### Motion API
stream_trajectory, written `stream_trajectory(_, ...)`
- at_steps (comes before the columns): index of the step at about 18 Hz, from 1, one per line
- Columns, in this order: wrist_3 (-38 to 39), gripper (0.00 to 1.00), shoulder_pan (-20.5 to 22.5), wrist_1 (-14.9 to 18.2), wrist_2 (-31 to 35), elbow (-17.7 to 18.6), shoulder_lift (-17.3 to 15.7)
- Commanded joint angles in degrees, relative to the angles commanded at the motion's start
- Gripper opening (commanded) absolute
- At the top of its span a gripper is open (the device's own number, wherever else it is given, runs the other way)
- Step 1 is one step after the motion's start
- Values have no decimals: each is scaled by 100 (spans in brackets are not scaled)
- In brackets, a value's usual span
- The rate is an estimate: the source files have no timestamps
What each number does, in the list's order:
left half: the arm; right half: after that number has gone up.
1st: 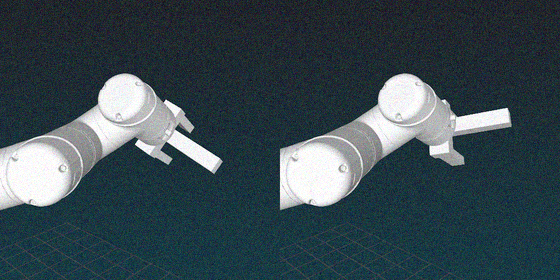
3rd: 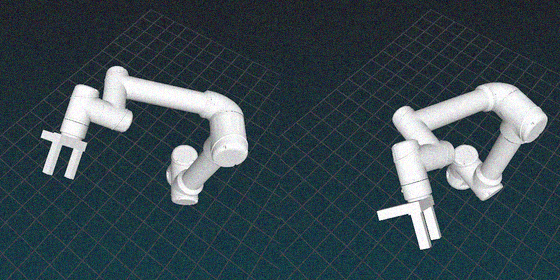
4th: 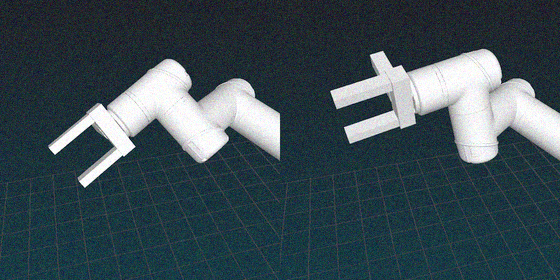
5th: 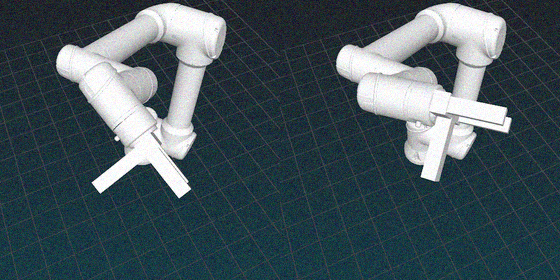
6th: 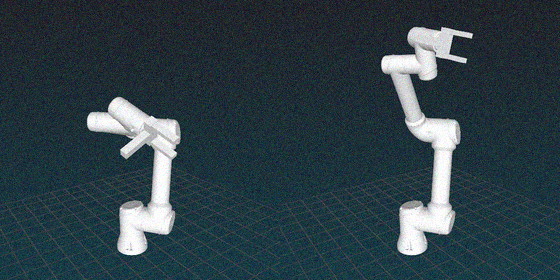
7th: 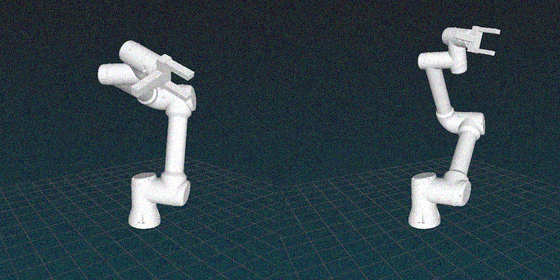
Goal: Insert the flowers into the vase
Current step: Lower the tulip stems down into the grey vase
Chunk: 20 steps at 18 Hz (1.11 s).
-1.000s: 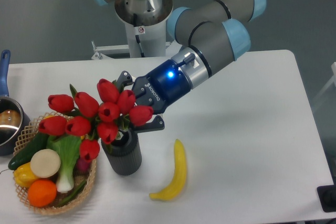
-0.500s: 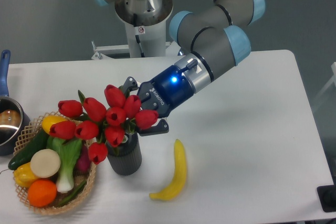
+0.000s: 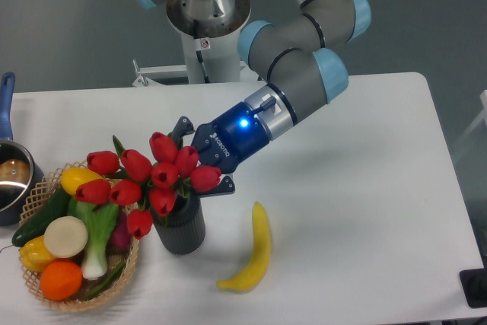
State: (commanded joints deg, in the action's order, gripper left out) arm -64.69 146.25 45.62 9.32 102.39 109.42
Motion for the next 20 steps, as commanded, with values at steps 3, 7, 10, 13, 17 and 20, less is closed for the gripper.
stream_trajectory(3, -114, 34, 0, -18, 131, 61, 44)
stream_trajectory(7, -167, 34, -9, -35, 220, 97, 176)
stream_trajectory(10, -228, 36, -9, -26, 518, 123, 211)
stream_trajectory(13, -272, 36, -9, -35, 536, 202, 202)
stream_trajectory(17, -290, 47, 9, -35, 536, 246, 220)
stream_trajectory(20, -290, 60, 18, -44, 536, 246, 211)
